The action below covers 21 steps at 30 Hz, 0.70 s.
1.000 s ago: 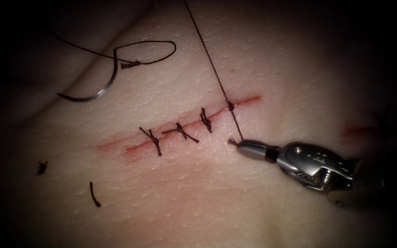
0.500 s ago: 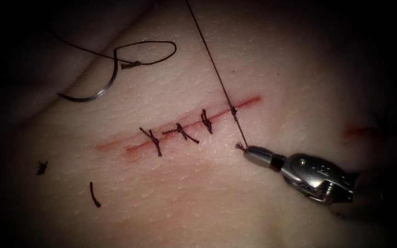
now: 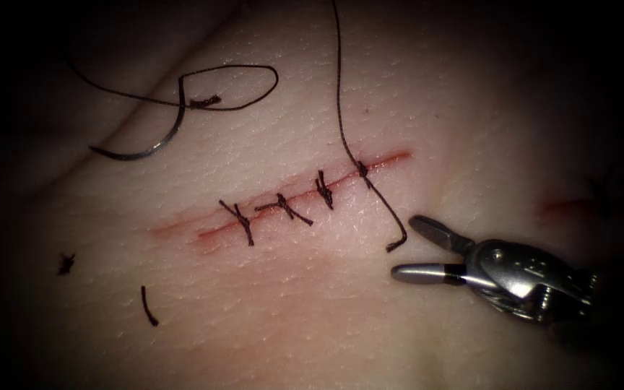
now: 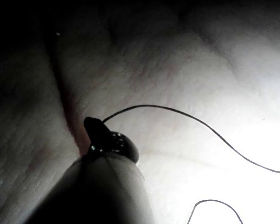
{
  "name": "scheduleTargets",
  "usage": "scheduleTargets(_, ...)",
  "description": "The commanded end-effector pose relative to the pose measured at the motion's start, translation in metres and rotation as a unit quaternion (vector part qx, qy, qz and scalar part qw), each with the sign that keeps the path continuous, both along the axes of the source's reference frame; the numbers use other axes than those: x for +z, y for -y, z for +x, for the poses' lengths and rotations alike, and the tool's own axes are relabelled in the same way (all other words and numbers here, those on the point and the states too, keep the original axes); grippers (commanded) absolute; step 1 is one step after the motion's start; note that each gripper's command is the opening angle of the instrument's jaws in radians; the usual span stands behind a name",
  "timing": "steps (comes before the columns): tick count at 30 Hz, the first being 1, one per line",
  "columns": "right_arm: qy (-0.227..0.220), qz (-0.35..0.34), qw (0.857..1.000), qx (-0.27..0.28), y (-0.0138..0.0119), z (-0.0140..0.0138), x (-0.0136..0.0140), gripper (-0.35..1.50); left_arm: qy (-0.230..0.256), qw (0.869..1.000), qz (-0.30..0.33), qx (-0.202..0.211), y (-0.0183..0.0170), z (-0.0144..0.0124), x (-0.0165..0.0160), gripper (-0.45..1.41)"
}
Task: Wound Closure
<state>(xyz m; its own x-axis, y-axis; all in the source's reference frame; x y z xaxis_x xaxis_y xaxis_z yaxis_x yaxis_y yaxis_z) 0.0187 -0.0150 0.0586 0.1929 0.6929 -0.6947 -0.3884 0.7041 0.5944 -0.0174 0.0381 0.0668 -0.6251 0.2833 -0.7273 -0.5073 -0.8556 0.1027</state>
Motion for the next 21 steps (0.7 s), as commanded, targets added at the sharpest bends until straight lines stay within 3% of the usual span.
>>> scheduleTargets(1, -0.001, -0.003, 1.0, -0.004, 0.0001, 0.0008, -0.0003, 1.21, 0.006, 1.0, 0.001, 0.004, 0.0005, -0.0008, -0.0002, -0.45)
scheduleTargets(7, 0.005, -0.01, 1.0, -0.004, -0.0023, 0.0007, -0.001, 1.16, 0.021, 1.0, 0.007, 0.013, 0.0041, -0.0012, -0.0043, -0.45)
scheduleTargets(11, 0.012, -0.013, 1.0, 0.0, -0.0037, 0.0018, -0.0002, 1.16, 0.039, 0.999, 0.017, 0.019, 0.0064, -0.0011, -0.0096, -0.45)
scheduleTargets(21, 0.039, -0.031, 0.999, -0.004, -0.0058, 0.0049, 0.0017, 1.15, 0.049, 0.999, -0.005, 0.012, 0.0086, -0.0026, -0.019, -0.45)
